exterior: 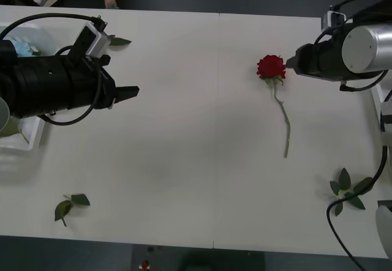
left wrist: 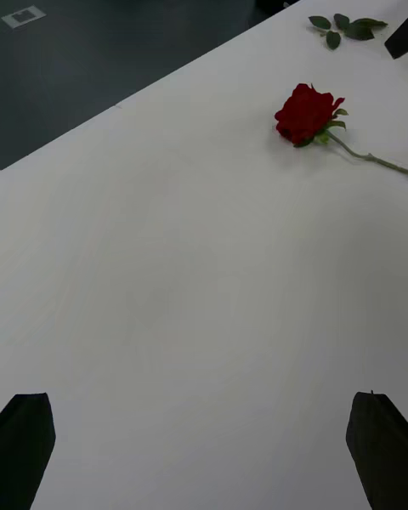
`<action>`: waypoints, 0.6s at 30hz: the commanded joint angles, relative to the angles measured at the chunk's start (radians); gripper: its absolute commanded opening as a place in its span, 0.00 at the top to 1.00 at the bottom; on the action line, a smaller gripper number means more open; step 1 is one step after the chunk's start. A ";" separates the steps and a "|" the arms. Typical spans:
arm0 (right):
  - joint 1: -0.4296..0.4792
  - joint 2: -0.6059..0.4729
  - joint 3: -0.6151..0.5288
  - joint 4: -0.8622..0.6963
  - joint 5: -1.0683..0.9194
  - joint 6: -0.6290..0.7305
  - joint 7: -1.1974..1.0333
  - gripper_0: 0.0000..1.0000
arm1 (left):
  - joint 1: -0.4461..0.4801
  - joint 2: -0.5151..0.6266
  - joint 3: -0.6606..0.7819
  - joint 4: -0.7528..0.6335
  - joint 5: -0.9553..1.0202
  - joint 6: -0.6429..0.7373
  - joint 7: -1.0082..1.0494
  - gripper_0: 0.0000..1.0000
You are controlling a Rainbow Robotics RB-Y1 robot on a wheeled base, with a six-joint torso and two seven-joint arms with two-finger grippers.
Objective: Put the red flowers into the right box and the blue flowers into the left box
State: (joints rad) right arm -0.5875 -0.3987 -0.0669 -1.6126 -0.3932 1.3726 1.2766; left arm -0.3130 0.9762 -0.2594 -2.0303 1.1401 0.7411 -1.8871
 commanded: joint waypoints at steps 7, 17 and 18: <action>-0.017 0.020 0.104 0.201 0.054 -0.242 -0.019 0.00 | -0.012 0.003 0.000 -0.013 0.007 -0.009 -0.018 0.00; -0.021 0.060 0.156 0.298 0.154 -0.310 -0.014 0.00 | -0.012 0.003 0.000 -0.013 0.007 -0.009 -0.018 0.00; -0.023 0.069 0.156 0.306 0.169 -0.311 -0.017 0.00 | -0.012 0.003 0.000 -0.013 0.007 -0.009 -0.018 0.00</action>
State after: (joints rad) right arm -0.5876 -0.3677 0.1060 -1.2970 -0.2495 1.0682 1.2766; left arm -0.3130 0.9762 -0.2594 -2.0303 1.1401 0.7411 -1.8871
